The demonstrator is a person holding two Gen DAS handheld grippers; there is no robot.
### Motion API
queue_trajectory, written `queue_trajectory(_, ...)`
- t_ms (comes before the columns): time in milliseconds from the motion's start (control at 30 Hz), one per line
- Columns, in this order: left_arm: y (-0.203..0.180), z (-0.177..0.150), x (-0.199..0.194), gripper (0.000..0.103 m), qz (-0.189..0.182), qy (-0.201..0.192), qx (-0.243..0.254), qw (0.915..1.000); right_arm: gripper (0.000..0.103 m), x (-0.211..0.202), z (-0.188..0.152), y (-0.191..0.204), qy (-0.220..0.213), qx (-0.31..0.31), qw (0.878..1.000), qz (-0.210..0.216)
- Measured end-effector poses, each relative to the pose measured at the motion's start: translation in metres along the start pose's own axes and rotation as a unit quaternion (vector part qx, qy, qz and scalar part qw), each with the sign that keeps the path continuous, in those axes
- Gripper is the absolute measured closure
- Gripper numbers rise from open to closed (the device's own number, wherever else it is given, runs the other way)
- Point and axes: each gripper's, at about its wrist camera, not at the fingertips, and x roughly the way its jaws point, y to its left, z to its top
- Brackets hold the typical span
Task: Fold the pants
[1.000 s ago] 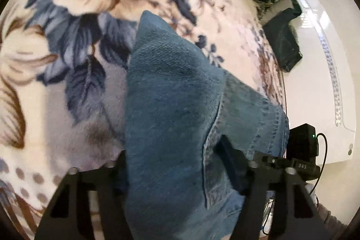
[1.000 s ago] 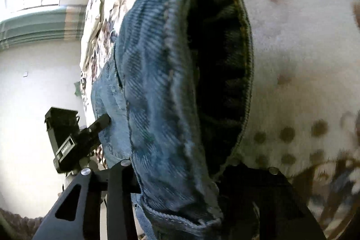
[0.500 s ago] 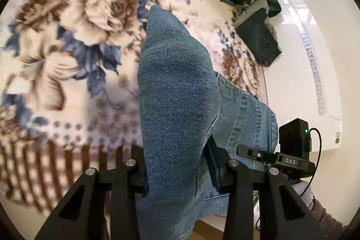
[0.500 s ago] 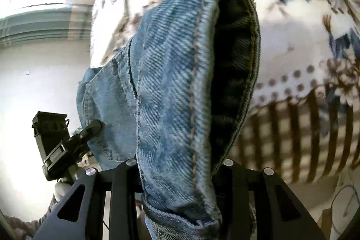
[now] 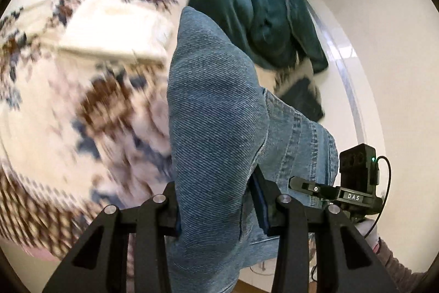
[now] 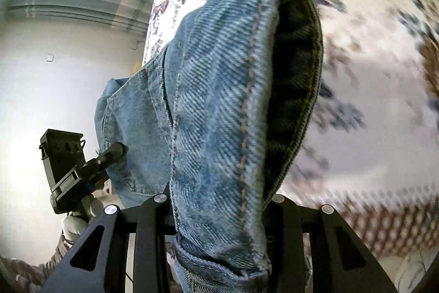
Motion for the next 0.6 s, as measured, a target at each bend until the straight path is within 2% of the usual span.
queue_trajectory(167,0.067,0.097,-0.003,0.067,-0.002,-0.015,0.007,0.9999,0.065,0.089,0.091,0.039,-0.004,0.003,1.000,0.016)
queue_trajectory(267,0.117,0.160,0.008,0.067,0.002,-0.024,0.004,0.9997,0.065,0.143,0.148,0.051,-0.005,-0.005,1.000,0.013)
queue_trajectory(367,0.163,0.209,0.024,0.067,0.004,-0.030,-0.002,0.9995,0.065,0.200,0.199,0.058,-0.002,-0.005,1.000,0.012)
queue_trajectory(400,0.174,0.221,0.029,0.067,0.004,-0.030,-0.006,0.9995,0.065,0.212,0.189,0.045,0.000,-0.007,1.000,0.011)
queue_trajectory(600,0.248,0.293,0.074,0.067,0.024,-0.021,-0.021,0.9993,0.065,0.309,0.257,0.025,0.032,0.000,0.999,-0.003)
